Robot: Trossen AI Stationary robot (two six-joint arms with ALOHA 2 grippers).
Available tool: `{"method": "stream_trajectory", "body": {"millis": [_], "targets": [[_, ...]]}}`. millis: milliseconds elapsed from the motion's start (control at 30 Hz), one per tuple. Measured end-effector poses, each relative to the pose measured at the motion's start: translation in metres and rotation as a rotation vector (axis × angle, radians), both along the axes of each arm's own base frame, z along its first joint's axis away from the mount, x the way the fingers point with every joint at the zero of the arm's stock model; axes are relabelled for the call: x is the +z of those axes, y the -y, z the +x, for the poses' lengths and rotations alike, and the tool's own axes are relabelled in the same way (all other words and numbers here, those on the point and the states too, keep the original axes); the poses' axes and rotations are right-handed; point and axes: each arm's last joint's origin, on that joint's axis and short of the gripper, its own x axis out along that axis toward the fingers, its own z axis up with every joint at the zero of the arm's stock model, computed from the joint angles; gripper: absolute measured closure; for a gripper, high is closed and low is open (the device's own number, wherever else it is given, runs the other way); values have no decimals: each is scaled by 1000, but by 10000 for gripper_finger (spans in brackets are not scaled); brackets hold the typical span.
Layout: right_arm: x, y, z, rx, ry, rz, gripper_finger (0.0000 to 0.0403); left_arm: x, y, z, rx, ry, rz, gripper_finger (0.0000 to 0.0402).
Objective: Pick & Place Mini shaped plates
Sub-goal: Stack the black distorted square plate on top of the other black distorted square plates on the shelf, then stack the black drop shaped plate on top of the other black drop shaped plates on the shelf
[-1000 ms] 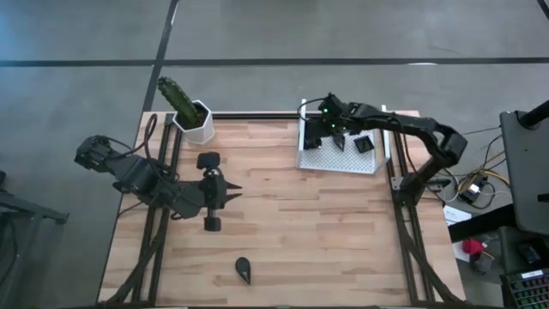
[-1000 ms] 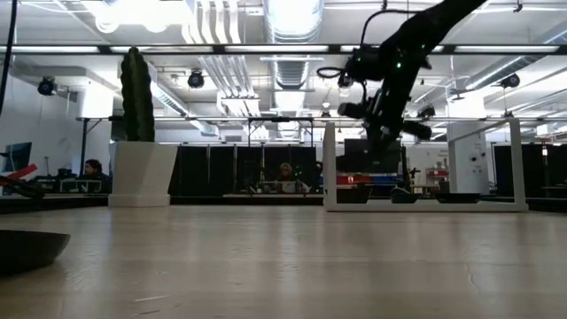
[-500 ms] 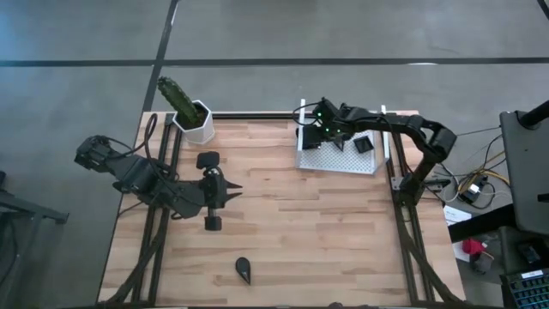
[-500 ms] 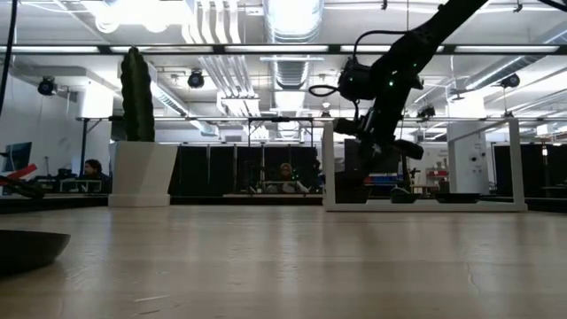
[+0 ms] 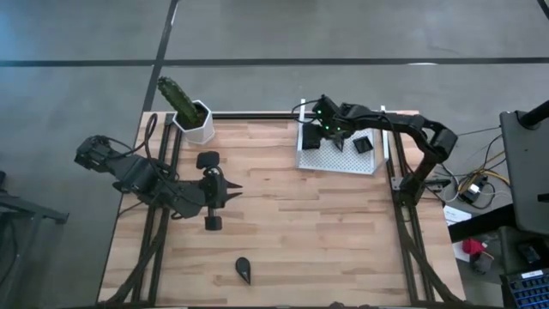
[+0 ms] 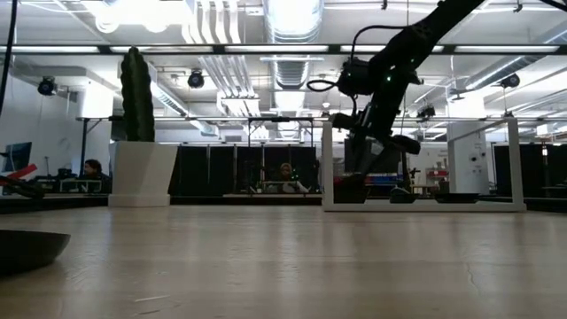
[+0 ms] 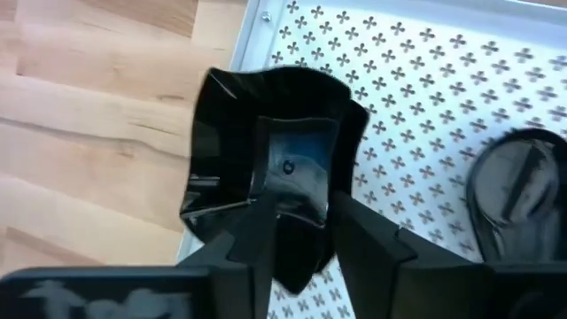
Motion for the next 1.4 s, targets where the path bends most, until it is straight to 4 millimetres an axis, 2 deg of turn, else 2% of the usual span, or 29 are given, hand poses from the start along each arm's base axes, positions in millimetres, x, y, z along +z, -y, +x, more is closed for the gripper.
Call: {"method": "stream_trajectory", "body": {"millis": [367, 500, 600, 800, 1000, 1167, 1400], "targets": [[49, -12, -17, 5, 91, -78, 273, -3, -1, -2, 31, -28, -26, 344], [77, -28, -25, 65, 156, -156, 278, -8, -2, -6, 41, -87, -49, 344], [100, -48, -30, 135, 201, -241, 283, -20, 0, -6, 26, -143, -87, 344], [137, -99, -40, 338, 308, -368, 295, -66, 8, 0, -62, -325, -180, 344], [157, -141, -50, 512, 403, -415, 305, -122, 22, 2, -232, -452, -241, 344], [166, -162, -57, 583, 451, -428, 313, -160, 40, 2, -400, -427, -308, 344], [170, -180, -61, 652, 492, -420, 311, -194, 57, -4, -505, -354, -325, 344]]}}
